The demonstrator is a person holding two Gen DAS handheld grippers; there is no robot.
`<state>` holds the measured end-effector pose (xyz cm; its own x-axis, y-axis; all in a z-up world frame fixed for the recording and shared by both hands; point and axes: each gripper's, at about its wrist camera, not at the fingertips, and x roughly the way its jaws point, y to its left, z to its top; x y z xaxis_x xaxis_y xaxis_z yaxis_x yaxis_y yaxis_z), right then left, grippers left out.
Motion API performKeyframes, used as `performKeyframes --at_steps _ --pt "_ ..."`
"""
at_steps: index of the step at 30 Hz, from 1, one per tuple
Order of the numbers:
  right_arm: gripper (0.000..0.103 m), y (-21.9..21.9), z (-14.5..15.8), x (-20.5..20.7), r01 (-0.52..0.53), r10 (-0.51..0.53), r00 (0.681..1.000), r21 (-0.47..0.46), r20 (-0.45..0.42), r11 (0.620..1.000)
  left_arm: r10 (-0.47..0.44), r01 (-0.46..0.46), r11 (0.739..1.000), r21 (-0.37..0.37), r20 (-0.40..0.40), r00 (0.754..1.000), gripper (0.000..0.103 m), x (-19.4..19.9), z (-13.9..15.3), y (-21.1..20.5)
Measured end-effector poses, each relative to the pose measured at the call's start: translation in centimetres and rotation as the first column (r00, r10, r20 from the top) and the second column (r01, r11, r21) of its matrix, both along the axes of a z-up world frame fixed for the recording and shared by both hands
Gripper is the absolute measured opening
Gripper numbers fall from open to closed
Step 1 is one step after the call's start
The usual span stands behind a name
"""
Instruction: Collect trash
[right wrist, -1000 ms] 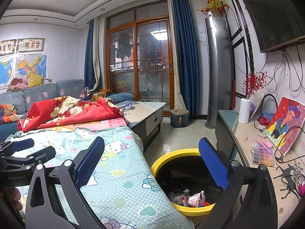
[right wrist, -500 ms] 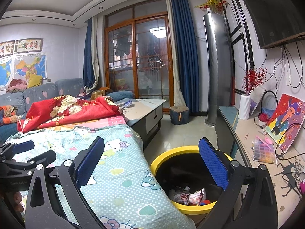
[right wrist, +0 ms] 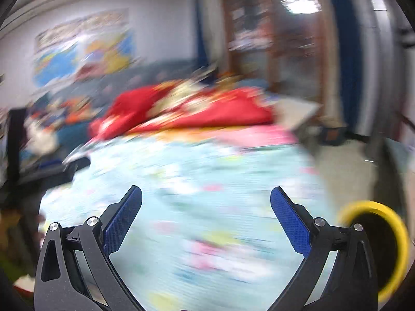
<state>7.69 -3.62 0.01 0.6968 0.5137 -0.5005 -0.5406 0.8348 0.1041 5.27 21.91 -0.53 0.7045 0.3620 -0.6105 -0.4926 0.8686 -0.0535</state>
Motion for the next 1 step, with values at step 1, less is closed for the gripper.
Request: performKeyframes --at_steps 1 --pt "0.096 3.45 -0.36 0.42 -0.054 0.053 0.998 -0.017 -0.042 0.998 0.087 -0.088 0.996 -0.006 -0.029 0.996 0.092 -0.75 -0.67 4.2"
